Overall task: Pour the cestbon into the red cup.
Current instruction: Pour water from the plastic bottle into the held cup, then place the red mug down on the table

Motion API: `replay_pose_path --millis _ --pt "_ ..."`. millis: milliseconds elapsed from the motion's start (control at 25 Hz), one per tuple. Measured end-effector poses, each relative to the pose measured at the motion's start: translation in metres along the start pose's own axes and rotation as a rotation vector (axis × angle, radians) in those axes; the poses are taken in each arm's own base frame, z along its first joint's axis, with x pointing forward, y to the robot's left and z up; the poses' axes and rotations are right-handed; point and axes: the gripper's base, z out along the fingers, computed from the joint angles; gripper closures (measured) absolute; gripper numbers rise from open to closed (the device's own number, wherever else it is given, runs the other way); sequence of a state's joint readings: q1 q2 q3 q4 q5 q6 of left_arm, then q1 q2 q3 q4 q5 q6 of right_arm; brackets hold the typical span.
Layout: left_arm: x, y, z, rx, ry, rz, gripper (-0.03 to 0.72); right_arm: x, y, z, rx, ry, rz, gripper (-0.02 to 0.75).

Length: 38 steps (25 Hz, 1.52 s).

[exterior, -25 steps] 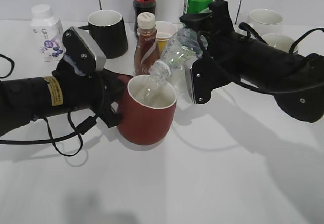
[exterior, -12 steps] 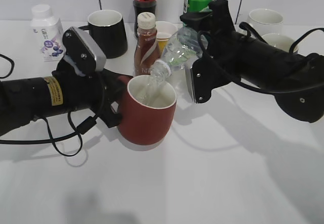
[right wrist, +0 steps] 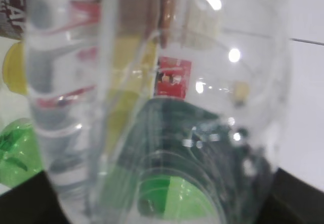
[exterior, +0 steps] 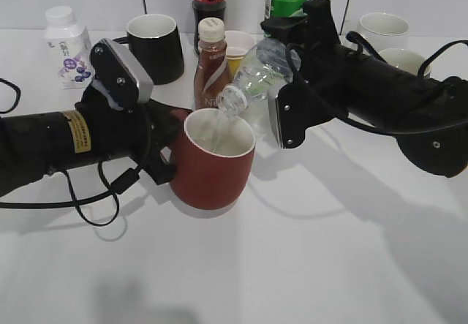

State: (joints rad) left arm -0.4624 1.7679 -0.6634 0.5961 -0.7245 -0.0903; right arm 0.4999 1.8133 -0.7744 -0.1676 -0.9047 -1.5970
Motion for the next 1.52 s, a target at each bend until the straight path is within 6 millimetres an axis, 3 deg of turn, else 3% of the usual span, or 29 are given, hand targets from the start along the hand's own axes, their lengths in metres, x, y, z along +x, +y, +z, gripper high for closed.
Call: replay_pose_path --millis 560,800,1040,1240,1520 --pt "-0.004 0.000 0.000 -0.001 -0.044 -0.003 0.641 0.004 0.000 0.000 -0.001 0.044 0.056 0.267" --pt "-0.006 0.000 0.000 -0.003 -0.061 -0.006 0.641 0.004 0.000 0.000 0.002 0.048 0.178 0.267" --pt "-0.008 0.000 -0.005 -0.035 -0.148 -0.065 0.641 0.003 0.002 0.000 -0.019 0.036 0.460 0.267" --pt "-0.006 -0.001 -0.011 -0.078 -0.197 -0.085 0.641 -0.002 0.003 0.000 -0.041 -0.003 0.804 0.267" --pt "0.007 0.004 -0.029 -0.264 -0.242 -0.119 0.641 -0.005 0.003 0.000 -0.059 -0.025 1.168 0.267"
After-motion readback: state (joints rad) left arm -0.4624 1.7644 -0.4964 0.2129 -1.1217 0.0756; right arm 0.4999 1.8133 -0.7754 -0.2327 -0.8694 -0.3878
